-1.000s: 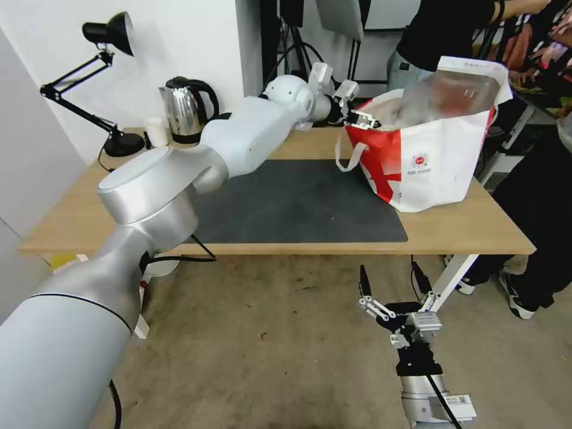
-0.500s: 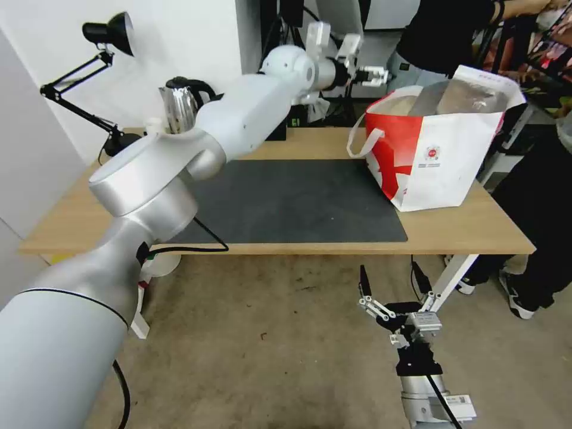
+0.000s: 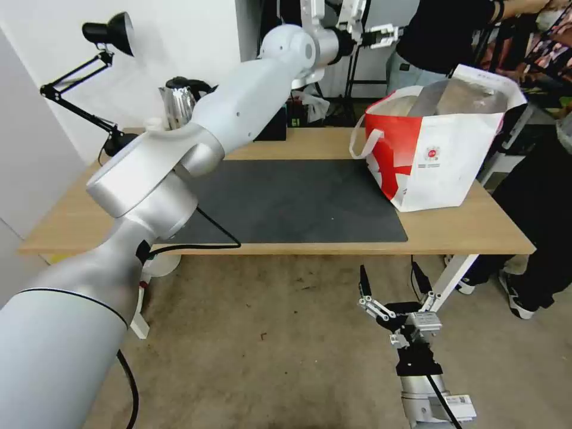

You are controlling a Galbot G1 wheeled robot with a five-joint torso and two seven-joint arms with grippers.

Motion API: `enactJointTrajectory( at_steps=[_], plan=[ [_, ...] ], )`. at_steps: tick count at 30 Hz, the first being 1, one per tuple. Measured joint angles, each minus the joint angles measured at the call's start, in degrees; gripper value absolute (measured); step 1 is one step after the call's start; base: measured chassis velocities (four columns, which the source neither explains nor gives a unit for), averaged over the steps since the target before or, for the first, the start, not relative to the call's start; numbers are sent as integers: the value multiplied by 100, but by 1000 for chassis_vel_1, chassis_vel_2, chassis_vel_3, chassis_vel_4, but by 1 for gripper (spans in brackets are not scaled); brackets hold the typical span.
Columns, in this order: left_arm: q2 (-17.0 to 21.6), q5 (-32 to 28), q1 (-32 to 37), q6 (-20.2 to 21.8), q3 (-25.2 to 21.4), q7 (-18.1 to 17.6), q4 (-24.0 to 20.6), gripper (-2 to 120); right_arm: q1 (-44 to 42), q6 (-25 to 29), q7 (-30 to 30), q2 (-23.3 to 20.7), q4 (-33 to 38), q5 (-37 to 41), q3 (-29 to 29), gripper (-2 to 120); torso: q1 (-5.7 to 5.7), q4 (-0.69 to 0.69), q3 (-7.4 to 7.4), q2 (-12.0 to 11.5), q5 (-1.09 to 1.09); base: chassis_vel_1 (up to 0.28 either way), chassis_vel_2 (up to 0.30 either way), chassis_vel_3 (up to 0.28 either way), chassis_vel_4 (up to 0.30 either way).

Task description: Pick up the trash from the table and place it into the takeout bag.

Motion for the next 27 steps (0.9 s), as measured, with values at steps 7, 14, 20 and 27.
enactJointTrajectory(
  at_steps=[7, 14, 20, 27],
  plan=[
    [892, 29, 327, -274, -97, -134, -1020, 100, 0, 0, 0, 0, 0, 0, 0, 100, 0, 4, 0, 0, -3, 0, 0, 0, 0],
    [1692, -8, 653, -591, -198, -432, -2100, 100, 0, 0, 0, 0, 0, 0, 0, 100, 0, 1, 0, 0, -1, 0, 0, 0, 0],
    [2530, 110, 1216, -1035, -420, -967, -3426, 100, 0, 0, 0, 1, 0, 0, 0, 100, 0, 1, 0, 0, -2, 0, 0, 0, 0],
    [3426, 636, 2198, -1465, -1063, -1215, -4689, 100, 0, 0, 0, 0, 0, 0, 0, 100, 0, 2, 0, 0, -3, 0, 0, 0, 0]
  ],
)
